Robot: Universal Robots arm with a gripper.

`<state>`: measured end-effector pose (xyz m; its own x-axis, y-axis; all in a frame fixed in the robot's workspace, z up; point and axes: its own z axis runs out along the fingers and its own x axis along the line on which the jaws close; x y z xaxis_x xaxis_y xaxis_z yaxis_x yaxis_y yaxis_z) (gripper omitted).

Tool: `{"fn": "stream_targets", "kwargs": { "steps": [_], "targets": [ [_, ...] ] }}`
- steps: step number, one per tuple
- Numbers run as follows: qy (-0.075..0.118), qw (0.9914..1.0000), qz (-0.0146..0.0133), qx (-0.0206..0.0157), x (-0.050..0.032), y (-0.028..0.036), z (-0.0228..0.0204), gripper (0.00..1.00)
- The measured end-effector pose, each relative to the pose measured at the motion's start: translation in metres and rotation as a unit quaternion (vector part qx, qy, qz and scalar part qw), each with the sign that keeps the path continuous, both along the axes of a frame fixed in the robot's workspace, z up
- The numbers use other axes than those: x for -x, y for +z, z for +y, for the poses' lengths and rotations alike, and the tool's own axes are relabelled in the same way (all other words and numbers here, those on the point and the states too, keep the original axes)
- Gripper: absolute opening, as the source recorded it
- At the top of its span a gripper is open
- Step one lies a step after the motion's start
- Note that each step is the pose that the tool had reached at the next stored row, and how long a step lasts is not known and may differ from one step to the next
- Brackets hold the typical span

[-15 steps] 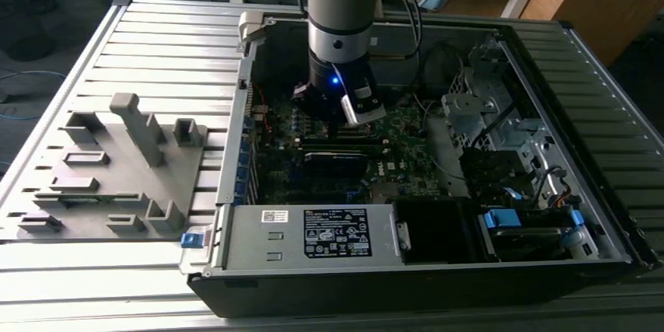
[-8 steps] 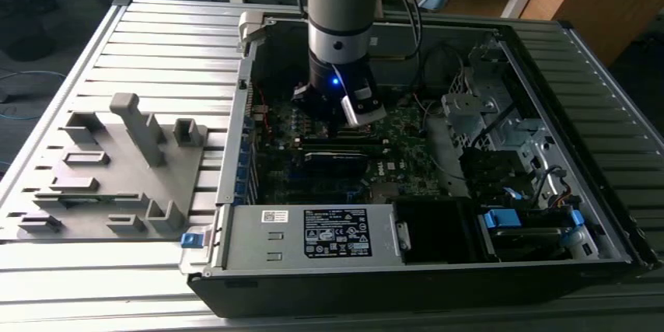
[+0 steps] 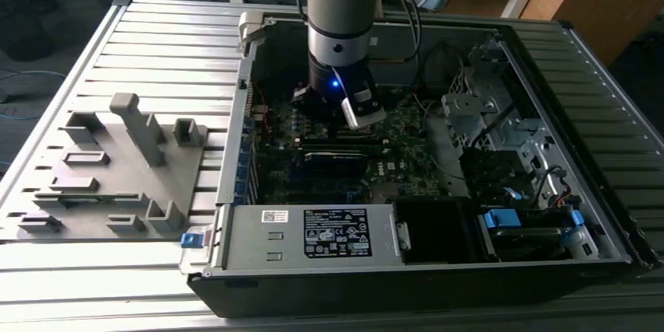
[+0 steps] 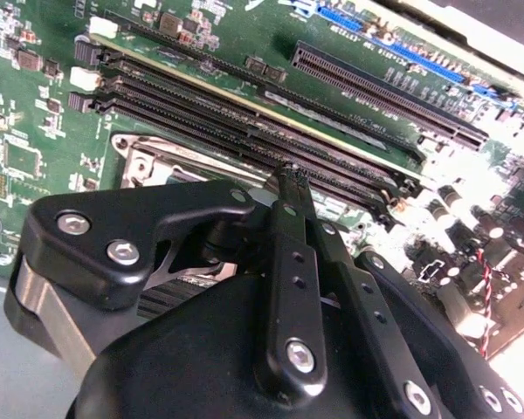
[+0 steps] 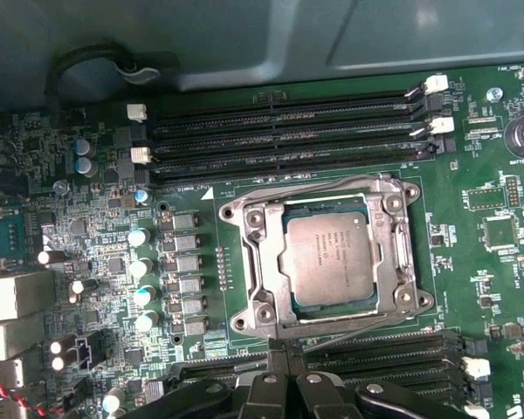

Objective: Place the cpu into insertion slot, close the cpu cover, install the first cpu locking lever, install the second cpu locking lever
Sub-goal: 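Install the second cpu locking lever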

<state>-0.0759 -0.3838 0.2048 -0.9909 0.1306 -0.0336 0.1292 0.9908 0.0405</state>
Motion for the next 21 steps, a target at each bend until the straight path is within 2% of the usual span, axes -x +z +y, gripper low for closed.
{"fn": "stream_targets", "kwargs": {
  "steps": [20,21],
  "targets": [
    [0.000,1.00000,-0.0001,0.0000,0.0009,-0.0016,0.0000,0.11],
    [0.000,1.00000,-0.0001,0.0000,0.0009,-0.0048,0.0000,0.11]
  ]
}}
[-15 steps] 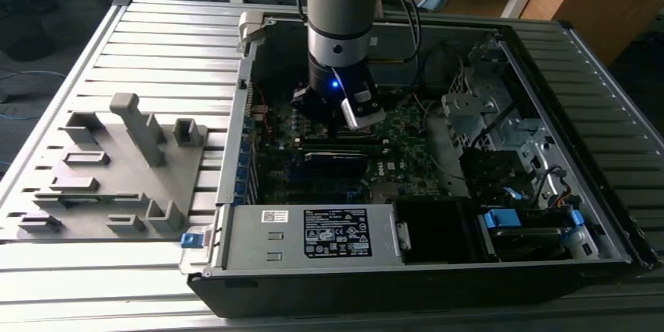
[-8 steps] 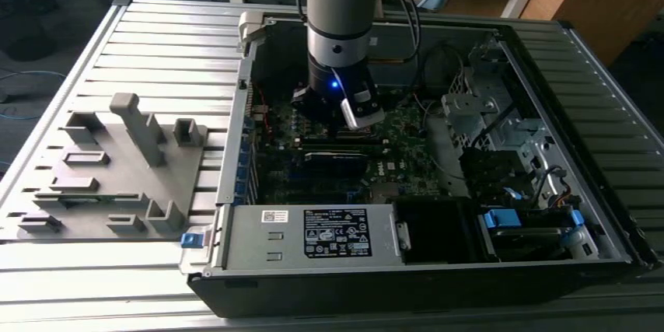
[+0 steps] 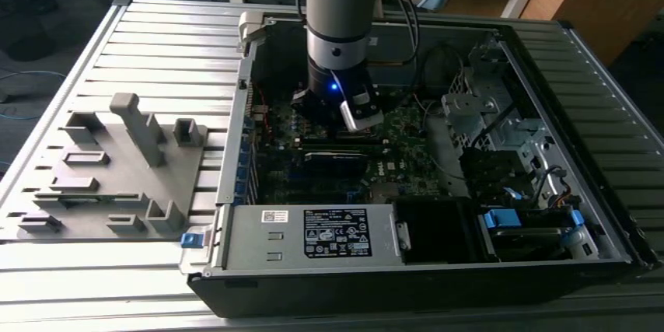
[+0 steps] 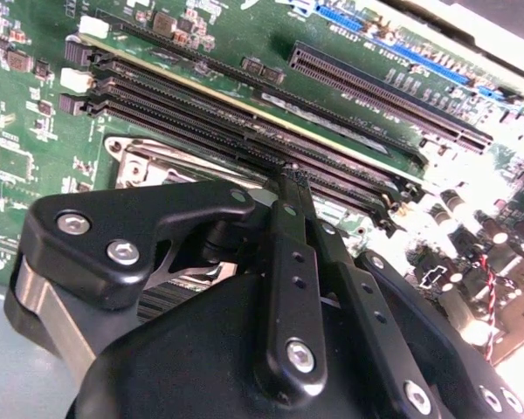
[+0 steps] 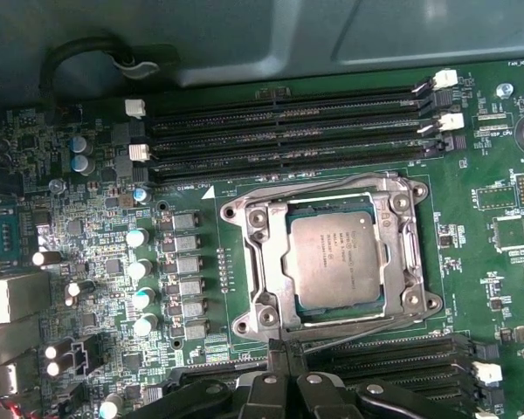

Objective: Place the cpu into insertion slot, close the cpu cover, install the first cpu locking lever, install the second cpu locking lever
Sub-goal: 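Install the second cpu locking lever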

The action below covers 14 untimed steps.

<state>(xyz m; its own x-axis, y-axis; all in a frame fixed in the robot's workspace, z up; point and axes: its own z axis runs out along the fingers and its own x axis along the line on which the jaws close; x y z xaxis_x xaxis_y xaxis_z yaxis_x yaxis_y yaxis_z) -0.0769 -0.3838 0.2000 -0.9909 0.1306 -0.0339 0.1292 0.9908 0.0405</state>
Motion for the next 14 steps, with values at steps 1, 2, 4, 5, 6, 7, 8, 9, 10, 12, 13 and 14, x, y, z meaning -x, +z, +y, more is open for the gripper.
{"fn": "stream_targets", "kwargs": {
  "steps": [1,2,4,5,6,7,8,9,10,12,13,14],
  "targets": [
    [0.000,1.00000,0.0000,0.0000,0.0000,-0.0032,0.0000,0.11],
    [0.000,1.00000,0.0000,0.0000,0.0000,-0.0032,0.0000,0.11],
    [0.000,1.00000,0.0000,0.0000,0.0000,-0.0033,0.0000,0.11],
    [0.000,1.00000,0.0000,0.0000,0.0000,-0.0033,0.0000,0.11],
    [0.000,1.00000,0.0000,0.0000,0.0000,-0.0034,0.0000,0.11],
    [0.000,1.00000,0.0000,0.0000,0.0000,-0.0035,0.0000,0.11],
    [0.000,1.00000,0.0000,0.0000,0.0000,-0.0035,0.0000,0.11],
    [0.000,1.00000,0.0000,0.0000,0.0000,-0.0036,0.0000,0.11],
    [0.000,1.00000,0.0000,0.0000,0.0000,-0.0036,0.0000,0.11],
    [0.000,1.00000,0.0000,0.0000,0.0000,-0.0036,0.0000,0.11],
    [0.000,1.00000,0.0000,0.0000,0.0000,-0.0036,0.0000,0.11],
    [0.000,1.00000,0.0000,0.0000,0.0000,-0.0037,0.0000,0.11]
  ]
}}
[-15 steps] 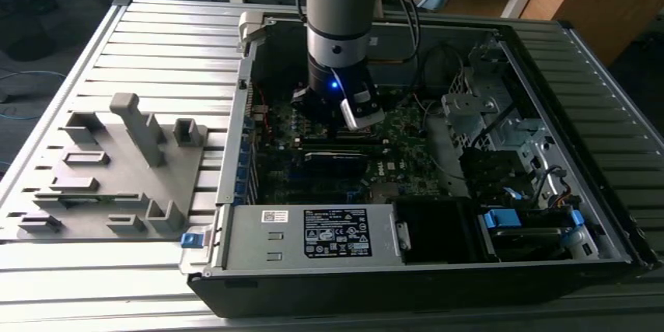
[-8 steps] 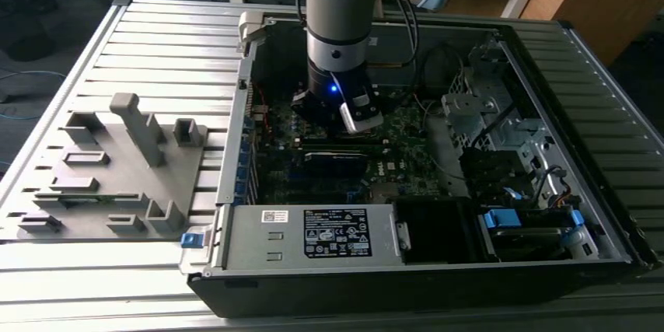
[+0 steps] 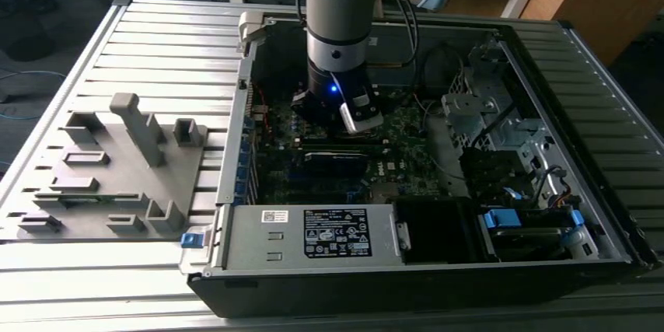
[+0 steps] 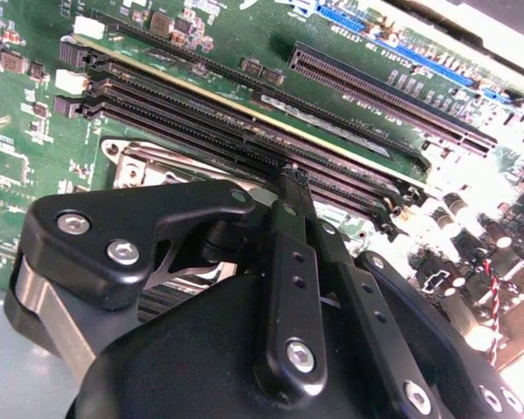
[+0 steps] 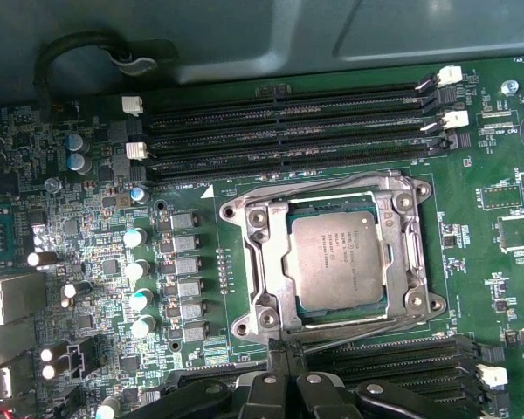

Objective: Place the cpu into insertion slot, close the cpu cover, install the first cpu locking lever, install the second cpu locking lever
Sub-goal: 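Install the second cpu locking lever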

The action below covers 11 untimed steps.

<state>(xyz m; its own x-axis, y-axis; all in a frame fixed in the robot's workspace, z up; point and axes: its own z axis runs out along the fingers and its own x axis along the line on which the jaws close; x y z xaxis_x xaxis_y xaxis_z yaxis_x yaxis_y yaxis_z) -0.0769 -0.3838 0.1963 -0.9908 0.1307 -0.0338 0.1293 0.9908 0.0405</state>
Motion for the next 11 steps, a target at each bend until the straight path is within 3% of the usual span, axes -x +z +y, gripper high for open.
{"fn": "stream_targets", "kwargs": {
  "steps": [11],
  "targets": [
    [0.000,1.00000,0.0000,0.0000,0.0000,-0.0003,0.0000,0.11]
  ]
}}
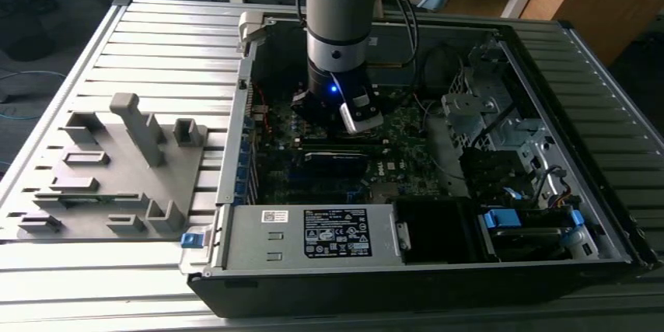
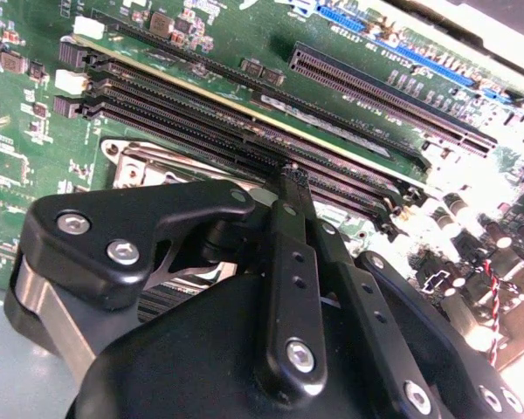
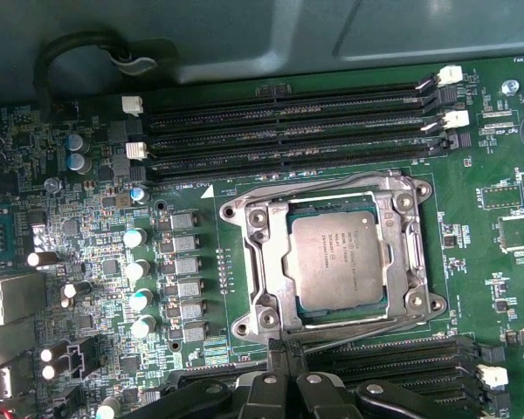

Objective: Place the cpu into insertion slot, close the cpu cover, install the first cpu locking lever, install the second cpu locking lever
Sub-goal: 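Install the second cpu locking lever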

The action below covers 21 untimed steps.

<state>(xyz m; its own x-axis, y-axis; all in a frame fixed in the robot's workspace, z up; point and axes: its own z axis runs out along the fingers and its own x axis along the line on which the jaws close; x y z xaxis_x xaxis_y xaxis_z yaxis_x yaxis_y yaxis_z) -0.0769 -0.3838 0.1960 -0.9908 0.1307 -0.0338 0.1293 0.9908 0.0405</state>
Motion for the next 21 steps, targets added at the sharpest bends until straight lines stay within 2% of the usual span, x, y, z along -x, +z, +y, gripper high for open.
{"fn": "stream_targets", "kwargs": {
  "steps": [21],
  "targets": [
    [0.000,1.00000,0.0000,0.0000,0.0000,-0.0004,0.0000,0.11]
  ]
}}
